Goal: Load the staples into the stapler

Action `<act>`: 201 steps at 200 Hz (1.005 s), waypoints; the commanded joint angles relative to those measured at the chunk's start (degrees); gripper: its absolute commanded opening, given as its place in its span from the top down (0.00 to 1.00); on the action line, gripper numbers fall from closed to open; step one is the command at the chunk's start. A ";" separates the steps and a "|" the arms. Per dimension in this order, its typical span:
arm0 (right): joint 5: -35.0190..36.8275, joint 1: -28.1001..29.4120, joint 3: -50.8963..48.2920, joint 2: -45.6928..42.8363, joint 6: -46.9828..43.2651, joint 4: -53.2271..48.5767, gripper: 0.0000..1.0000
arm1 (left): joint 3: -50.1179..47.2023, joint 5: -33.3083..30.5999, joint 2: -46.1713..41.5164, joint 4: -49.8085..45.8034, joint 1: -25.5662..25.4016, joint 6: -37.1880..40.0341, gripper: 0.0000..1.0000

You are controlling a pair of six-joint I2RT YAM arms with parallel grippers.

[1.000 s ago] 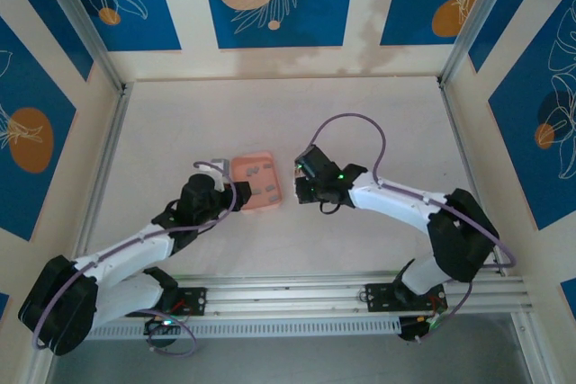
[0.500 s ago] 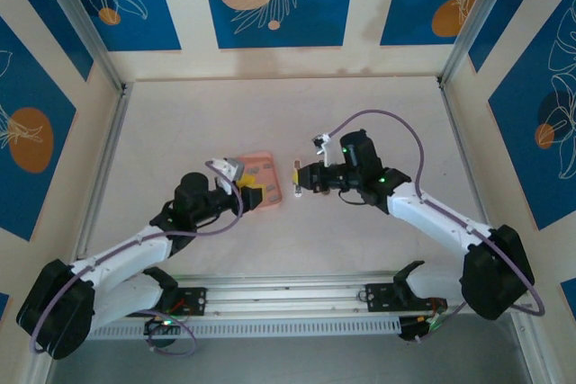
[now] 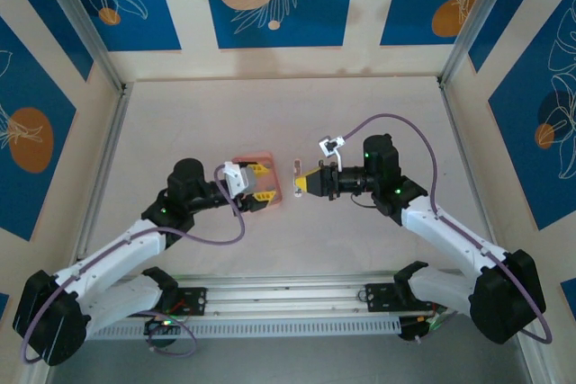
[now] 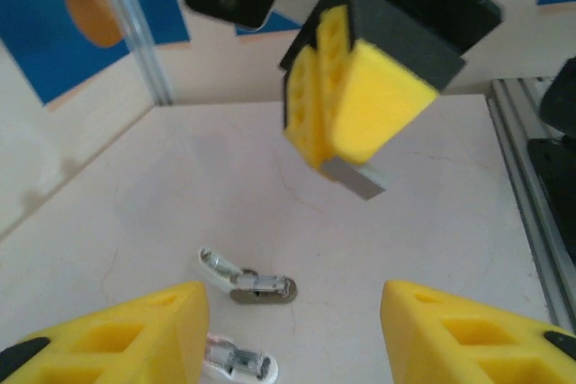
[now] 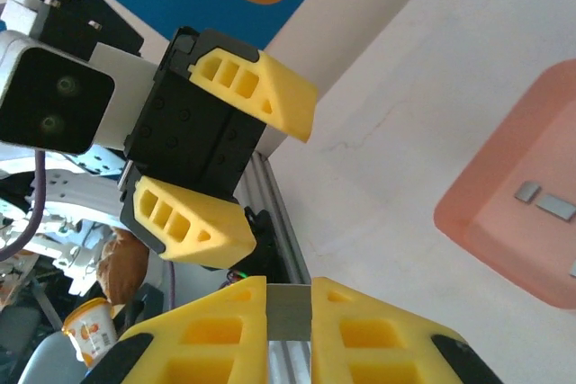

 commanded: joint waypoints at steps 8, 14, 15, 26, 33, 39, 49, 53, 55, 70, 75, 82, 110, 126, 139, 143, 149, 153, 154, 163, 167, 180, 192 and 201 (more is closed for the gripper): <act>-2.81 -0.21 -1.28 -0.36 1.95 3.37 0.84 | 4.54 5.17 1.04 -4.49 -1.88 12.76 0.47; -2.81 -0.17 -1.42 -0.20 2.32 3.69 0.84 | 4.98 5.08 1.39 -4.77 -2.20 13.91 0.47; -2.81 -0.15 -1.39 -0.18 2.34 3.74 0.84 | 5.06 5.04 1.44 -4.83 -2.27 14.10 0.47; -2.94 -0.04 -1.23 0.16 2.77 3.47 0.84 | 5.73 4.99 2.11 -5.04 -2.77 15.82 0.47; -3.15 0.04 -1.25 0.46 3.03 3.36 0.84 | 6.07 5.08 2.60 -4.94 -3.21 16.88 0.48; -3.33 0.18 -1.20 0.60 3.27 3.48 0.84 | 6.38 5.27 3.24 -4.94 -3.43 17.64 0.48; -3.60 0.47 -1.19 0.97 3.49 3.70 0.84 | 7.07 5.34 4.45 -5.13 -3.80 18.89 0.50; -3.68 0.55 -1.18 1.02 3.56 3.75 0.84 | 7.33 5.41 4.85 -5.27 -4.08 19.28 0.50; -3.69 0.62 -1.12 1.05 3.58 3.78 0.84 | 7.51 5.42 5.12 -5.38 -4.17 19.53 0.50; -3.95 0.92 -0.93 1.33 3.76 4.16 0.84 | 8.58 5.52 6.85 -5.95 -4.82 20.88 0.51; -4.04 0.97 -0.91 1.41 3.81 4.27 0.84 | 8.80 5.45 7.31 -5.72 -5.05 21.16 0.51; -4.16 1.15 -0.84 1.50 3.95 4.49 0.84 | 8.83 5.26 7.83 -5.03 -5.27 21.25 0.51; -4.65 1.37 -0.83 1.83 4.36 4.67 0.84 | 8.31 4.13 9.01 -1.37 -6.00 20.96 0.51; -4.81 1.38 -0.93 2.15 4.72 4.93 0.84 | 8.06 3.36 9.53 -0.07 -6.14 20.97 0.51; -5.15 1.46 -0.84 2.60 4.96 5.16 0.84 | 7.69 2.63 9.84 1.23 -6.15 20.87 0.52; -5.26 1.46 -0.81 2.71 5.08 5.12 0.84 | 7.64 2.53 9.89 1.61 -6.19 20.88 0.52; -5.35 1.60 -0.78 2.90 5.25 5.16 0.84 | 7.56 2.44 9.93 2.23 -6.22 20.83 0.53; -5.43 1.63 -0.67 3.04 5.34 5.13 0.84 | 7.51 2.40 10.01 2.66 -6.20 20.73 0.53; -5.44 1.63 -0.71 3.06 5.34 5.12 0.84 | 7.51 2.42 10.01 2.76 -6.24 20.71 0.53; -5.45 1.79 -0.68 3.32 5.44 5.20 0.84 | 7.42 2.43 10.19 3.54 -6.29 20.53 0.54; -5.49 1.82 -0.67 3.41 5.43 5.20 0.84 | 7.38 2.44 10.27 3.82 -6.39 20.52 0.54; -5.49 1.89 -0.57 3.53 5.52 5.28 0.84 | 7.50 2.54 10.49 4.33 -6.58 20.61 0.56; -5.47 1.90 -0.70 3.69 5.71 5.45 0.84 | 7.50 2.62 10.63 4.52 -6.65 20.95 0.57; -5.36 1.90 -0.66 3.64 5.85 5.63 0.84 | 7.50 2.71 10.63 4.36 -6.79 21.28 0.58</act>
